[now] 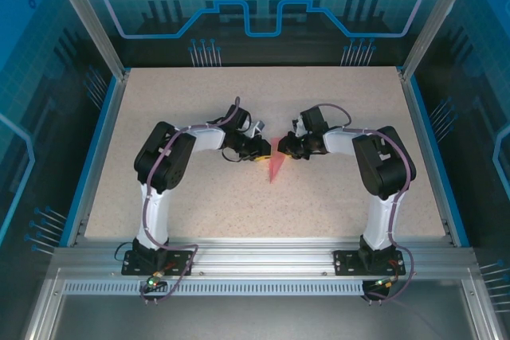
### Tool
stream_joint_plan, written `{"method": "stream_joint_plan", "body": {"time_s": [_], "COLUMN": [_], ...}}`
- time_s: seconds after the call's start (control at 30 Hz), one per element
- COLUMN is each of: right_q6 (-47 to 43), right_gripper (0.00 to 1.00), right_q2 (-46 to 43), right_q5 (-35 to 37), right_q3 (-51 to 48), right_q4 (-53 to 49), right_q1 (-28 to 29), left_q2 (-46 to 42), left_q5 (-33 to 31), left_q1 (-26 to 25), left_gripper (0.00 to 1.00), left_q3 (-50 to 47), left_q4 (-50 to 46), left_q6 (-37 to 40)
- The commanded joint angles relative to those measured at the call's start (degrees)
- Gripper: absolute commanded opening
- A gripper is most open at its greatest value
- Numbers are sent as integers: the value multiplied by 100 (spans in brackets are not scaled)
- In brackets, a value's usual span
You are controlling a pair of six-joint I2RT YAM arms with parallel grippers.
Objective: Fold a paper plane with a square sheet of paper (fold left side to right side)
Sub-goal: Fold the wing for the fifth time at the center of the table.
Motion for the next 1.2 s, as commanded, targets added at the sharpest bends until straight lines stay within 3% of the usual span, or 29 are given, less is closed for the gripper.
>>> {"method": "stream_joint_plan", "body": {"time_s": [0.0,0.3,0.57,1.17], "right_q6": [1,10,15,-60], "right_gripper": [21,21,21,20], "right_q2": [227,260,320,321], "right_q5": [382,308,258,302], "right_q3": [-96,-78,-57,-26], "right_q4": [-692,-614,-595,-701], "right_q1": [22,32,46,69], "left_q2": [-598,-1410,-1120,-463], "left_q5": [-175,546,770,342], "left_q1": [71,-161,-508,-675], "left_gripper": [26,27,26,24], "left_q3": [-162,-603,-471,-220], "left_q4": [-356,-644,-569,-903], "left_q6": [93,-12,-227,-226]}}
